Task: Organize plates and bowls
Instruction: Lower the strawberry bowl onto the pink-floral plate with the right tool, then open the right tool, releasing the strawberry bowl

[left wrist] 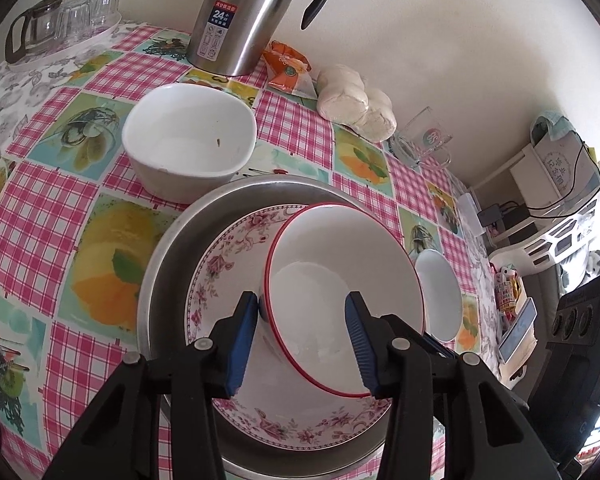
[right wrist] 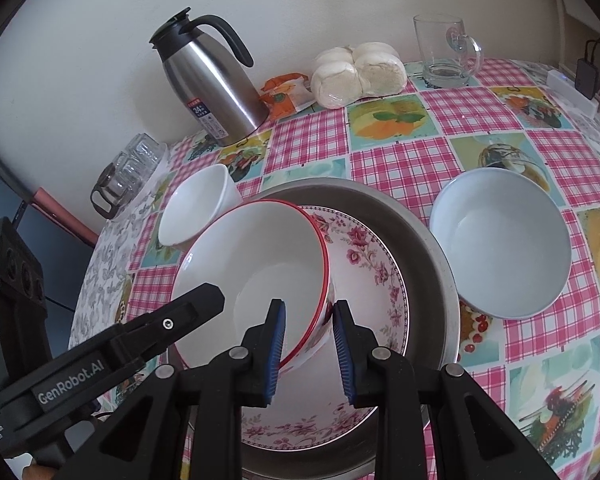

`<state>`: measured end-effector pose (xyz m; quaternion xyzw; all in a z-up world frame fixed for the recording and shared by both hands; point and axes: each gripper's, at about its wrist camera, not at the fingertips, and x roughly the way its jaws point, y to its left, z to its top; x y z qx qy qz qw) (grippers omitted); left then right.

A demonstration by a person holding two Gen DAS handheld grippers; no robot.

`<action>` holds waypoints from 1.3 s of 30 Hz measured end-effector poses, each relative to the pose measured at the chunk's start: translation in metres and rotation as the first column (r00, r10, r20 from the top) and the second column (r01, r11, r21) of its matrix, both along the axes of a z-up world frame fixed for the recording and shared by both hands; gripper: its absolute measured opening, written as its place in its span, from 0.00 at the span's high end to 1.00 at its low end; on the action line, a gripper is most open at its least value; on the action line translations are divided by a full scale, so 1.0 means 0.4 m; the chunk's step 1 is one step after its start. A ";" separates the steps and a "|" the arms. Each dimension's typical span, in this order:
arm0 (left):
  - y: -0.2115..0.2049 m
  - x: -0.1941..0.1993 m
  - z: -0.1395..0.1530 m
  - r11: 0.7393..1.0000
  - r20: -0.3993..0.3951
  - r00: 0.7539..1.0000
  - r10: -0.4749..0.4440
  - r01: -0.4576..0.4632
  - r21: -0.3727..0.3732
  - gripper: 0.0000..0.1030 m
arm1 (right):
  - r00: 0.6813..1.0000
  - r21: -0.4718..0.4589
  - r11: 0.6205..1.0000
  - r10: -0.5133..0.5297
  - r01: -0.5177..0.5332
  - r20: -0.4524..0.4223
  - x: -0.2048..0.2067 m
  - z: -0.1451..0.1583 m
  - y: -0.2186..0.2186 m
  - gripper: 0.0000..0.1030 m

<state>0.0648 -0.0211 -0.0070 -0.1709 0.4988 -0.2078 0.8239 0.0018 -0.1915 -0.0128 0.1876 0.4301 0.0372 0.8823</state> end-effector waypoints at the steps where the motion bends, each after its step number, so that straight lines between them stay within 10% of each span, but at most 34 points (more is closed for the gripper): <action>1: 0.002 0.000 -0.001 1.000 -0.002 1.000 0.001 -0.001 -0.002 0.55 | 1.000 0.001 1.000 0.000 0.000 0.000 0.000 0.000 -0.001 0.73; 13: 0.021 -0.005 0.036 0.998 0.064 0.997 0.053 -0.055 0.029 0.54 | 0.994 -0.012 0.998 -0.060 0.061 0.093 -0.017 0.037 -0.024 0.73; 16: 0.032 -0.006 0.052 0.995 0.098 0.992 0.084 -0.089 0.046 0.39 | 0.988 -0.038 0.996 -0.071 0.076 0.137 -0.025 0.056 -0.026 0.73; 28: 0.085 -0.004 0.067 0.952 0.168 0.959 0.229 -0.256 0.165 0.13 | 0.982 -0.071 0.994 -0.068 0.082 0.175 -0.029 0.067 -0.022 0.20; 39: 0.103 -0.001 0.056 0.923 0.177 0.944 0.279 -0.315 0.220 0.07 | 0.983 -0.076 0.994 -0.066 0.080 0.174 -0.026 0.064 -0.022 0.05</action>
